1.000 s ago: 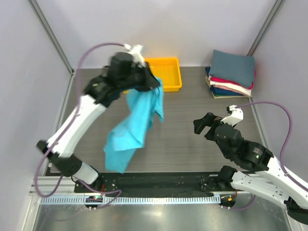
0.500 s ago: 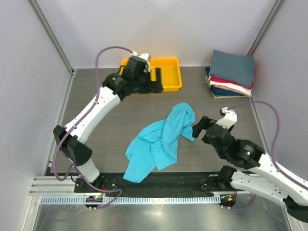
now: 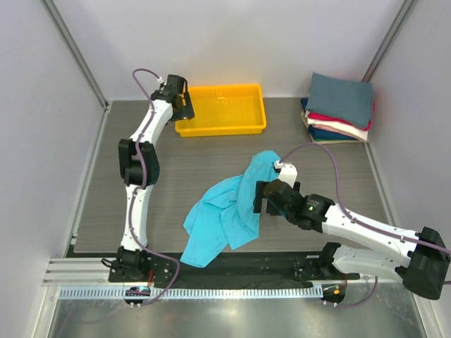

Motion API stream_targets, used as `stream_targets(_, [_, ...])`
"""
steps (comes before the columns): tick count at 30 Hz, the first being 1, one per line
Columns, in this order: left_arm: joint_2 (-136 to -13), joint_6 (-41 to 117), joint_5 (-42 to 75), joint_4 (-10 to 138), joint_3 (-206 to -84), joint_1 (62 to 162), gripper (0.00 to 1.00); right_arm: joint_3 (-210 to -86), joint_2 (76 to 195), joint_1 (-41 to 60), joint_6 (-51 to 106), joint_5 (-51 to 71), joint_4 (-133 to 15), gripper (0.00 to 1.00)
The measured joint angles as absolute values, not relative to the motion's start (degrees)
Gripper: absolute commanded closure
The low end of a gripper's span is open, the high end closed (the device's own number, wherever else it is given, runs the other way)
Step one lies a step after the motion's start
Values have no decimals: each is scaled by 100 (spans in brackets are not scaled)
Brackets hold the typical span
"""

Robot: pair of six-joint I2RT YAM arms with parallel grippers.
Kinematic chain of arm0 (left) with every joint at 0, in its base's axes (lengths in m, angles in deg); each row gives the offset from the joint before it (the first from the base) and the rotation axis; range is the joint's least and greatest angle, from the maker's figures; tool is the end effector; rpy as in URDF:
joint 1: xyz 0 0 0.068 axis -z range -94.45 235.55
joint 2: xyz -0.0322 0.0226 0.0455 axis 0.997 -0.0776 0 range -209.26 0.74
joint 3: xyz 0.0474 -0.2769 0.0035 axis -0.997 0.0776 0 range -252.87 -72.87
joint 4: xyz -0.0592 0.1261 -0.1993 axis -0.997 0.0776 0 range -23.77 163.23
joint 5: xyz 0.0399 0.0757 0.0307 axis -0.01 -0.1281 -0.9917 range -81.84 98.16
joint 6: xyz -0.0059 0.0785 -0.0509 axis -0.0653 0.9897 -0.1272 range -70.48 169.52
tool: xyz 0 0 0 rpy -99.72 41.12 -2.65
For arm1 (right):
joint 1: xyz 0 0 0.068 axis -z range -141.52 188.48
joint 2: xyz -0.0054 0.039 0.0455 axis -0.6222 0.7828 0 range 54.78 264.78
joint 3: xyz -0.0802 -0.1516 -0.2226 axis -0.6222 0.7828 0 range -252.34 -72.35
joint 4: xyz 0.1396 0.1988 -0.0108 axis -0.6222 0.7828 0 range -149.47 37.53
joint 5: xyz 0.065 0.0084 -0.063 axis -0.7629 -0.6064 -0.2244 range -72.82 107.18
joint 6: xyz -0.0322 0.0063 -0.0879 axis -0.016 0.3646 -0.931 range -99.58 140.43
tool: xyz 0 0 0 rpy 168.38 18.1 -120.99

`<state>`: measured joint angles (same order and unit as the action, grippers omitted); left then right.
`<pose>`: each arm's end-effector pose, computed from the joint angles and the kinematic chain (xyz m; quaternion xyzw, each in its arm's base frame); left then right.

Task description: Fold and stack the t-shirts

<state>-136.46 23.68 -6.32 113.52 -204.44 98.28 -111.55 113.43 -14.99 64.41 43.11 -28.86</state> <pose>0.5354 -0.0993 0.2119 -0.1472 0.9298 0.0086 0.3372 0.1531 0.1444 0.2127 0.0007 0.9191 0.1111 0.3780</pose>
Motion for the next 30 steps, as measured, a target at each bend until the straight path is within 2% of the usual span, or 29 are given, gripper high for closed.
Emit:
stream_targets(2, [-14223, 2403, -689, 11476, -21001, 9741, 14, -11155, 11343, -1504, 6360, 4257, -3002, 0])
stream_targets(3, [-14374, 2411, -704, 11509, -21147, 9721, 24, -11155, 11343, -1504, 6328, 4237, -3032, 0])
stream_targets(5, [-14613, 2387, -726, 11557, -21320, 9697, 50, -11152, 11321, -1504, 6273, 4200, -3080, 0])
stream_targets(6, [-14650, 2344, -726, 11601, -21318, 9688, 68, -11150, 11291, -1504, 6255, 4191, -3098, 0])
stream_targets(9, [-14573, 2330, -636, 11544, -21062, 9664, 100, -11069, 11109, -1504, 6234, 4187, -3163, 0])
stream_targets(14, [-13736, 2230, -302, 11511, -19840, 9714, 100, -10918, 10727, -1504, 6242, 4165, -3159, 0])
stream_targets(19, [-12081, 1222, -407, 11231, -17294, 9288, 100, -10772, 10301, -1504, 6325, 4073, -3135, 0])
stream_targets(23, [-10442, 462, -92, 10901, -15097, 8152, 100, -10643, 9883, -1504, 6428, 3968, -3076, 0])
stream_targets(26, [-9577, -10, 70, 10703, -13902, 7140, 100, -10593, 9634, -1504, 6450, 3874, -3032, 0])
stream_targets(30, [-9144, -520, 102, 10635, -13288, 6259, 100, -10567, 9435, -1504, 6456, 3795, -3000, 0])
